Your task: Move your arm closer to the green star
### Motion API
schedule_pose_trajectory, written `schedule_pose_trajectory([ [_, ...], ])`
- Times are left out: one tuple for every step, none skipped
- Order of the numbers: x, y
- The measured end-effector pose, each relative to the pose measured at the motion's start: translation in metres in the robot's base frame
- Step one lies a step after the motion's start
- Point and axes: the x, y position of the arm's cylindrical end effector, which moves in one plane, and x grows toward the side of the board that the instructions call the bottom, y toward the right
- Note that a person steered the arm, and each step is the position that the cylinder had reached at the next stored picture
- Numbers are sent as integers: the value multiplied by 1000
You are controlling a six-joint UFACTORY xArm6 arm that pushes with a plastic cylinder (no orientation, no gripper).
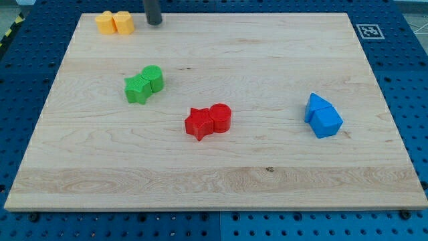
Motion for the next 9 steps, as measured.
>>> schedule_pose_trajectory([
  [20,31],
  [46,58],
  [74,74],
  [111,84],
  [145,85],
  [181,85],
  [208,66],
  [222,28],
  [224,8],
])
